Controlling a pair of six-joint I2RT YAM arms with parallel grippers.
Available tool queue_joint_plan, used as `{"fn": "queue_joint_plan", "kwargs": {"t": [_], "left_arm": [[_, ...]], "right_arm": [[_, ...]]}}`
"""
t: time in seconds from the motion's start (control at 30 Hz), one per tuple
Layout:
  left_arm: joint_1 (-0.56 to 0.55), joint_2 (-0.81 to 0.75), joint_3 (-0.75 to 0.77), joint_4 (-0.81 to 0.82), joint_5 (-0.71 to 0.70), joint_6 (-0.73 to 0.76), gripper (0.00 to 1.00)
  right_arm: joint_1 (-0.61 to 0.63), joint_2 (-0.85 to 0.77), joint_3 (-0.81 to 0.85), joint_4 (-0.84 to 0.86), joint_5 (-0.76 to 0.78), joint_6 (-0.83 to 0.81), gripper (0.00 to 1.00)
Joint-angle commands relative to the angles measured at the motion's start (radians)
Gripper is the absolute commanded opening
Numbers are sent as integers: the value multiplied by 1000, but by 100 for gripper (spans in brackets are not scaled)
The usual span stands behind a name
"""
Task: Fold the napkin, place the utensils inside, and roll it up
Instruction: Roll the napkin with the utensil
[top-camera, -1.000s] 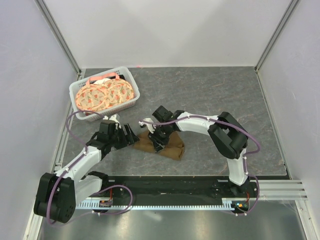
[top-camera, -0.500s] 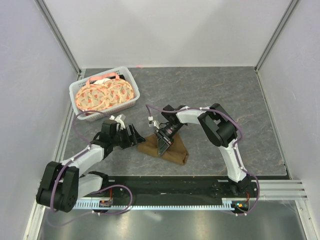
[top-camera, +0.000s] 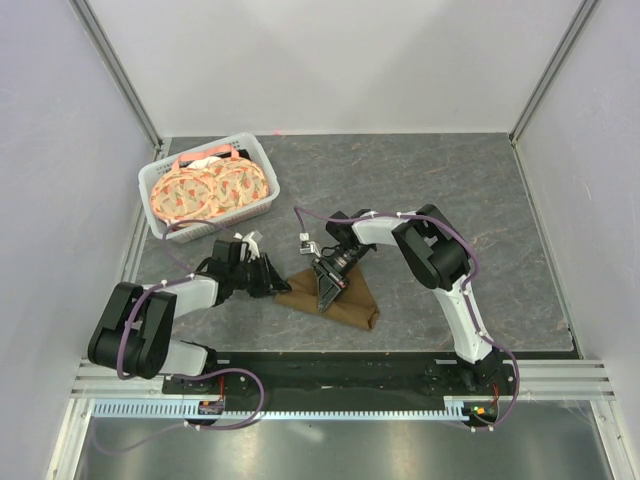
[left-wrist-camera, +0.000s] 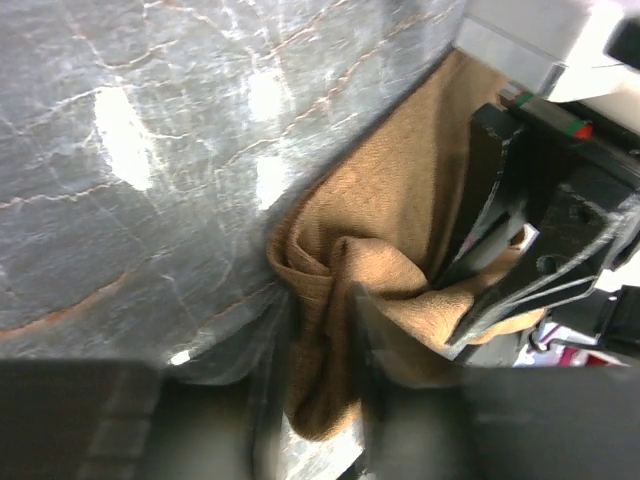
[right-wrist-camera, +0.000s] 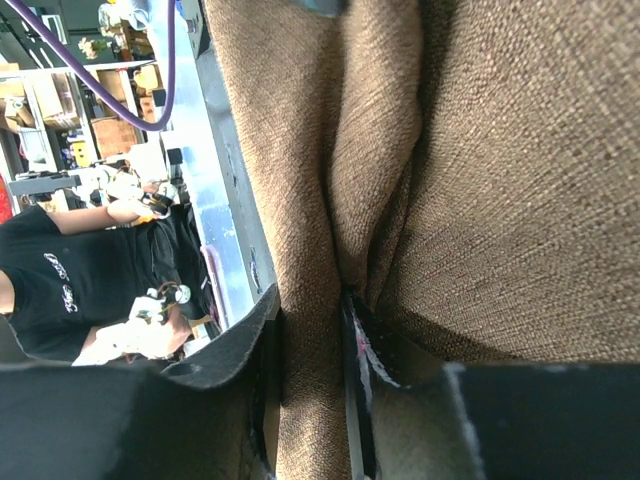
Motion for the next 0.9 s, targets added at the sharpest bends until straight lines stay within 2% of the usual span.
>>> {"fn": "queue_joint_plan", "kwargs": {"t": [0.0,0.03,0.13,0.3,0.4,0.43,0.47,0.53,0.57,0.63,0.8,0.87], "left_arm": [[-5,42,29,-70,-21,31,21],[-5,52,31,-76,-19,31,14],[-9,72,57,-124,-33,40,3],[-15,104,106,-211,-48,46,2],[-18,124,137,-257,-50,49,2],[-18,131,151,-267,-48,49,2],[-17,137,157,-276,-48,49,2],[-18,143,175,-302,-47,51,2],[-18,146,180,-310,-47,54,2],[-18,146,189,-320,-45,54,2],[-17,143,195,-328,-44,54,2],[-18,140,194,-328,-42,55,2]], "right_arm": [[-6,-3,15,12,161,-44,36],[-6,-15,17,13,178,-35,38],[-6,-70,29,18,236,-3,45],[-2,-257,-26,117,382,107,60],[35,-405,-110,220,549,138,66],[55,-444,-142,282,668,140,68],[105,-519,-175,313,716,137,71],[167,-587,-277,411,846,140,73],[235,-641,-310,438,963,137,75],[300,-695,-389,514,1068,138,76],[463,-693,-460,584,1305,132,79],[503,-661,-457,594,1339,124,79]]}}
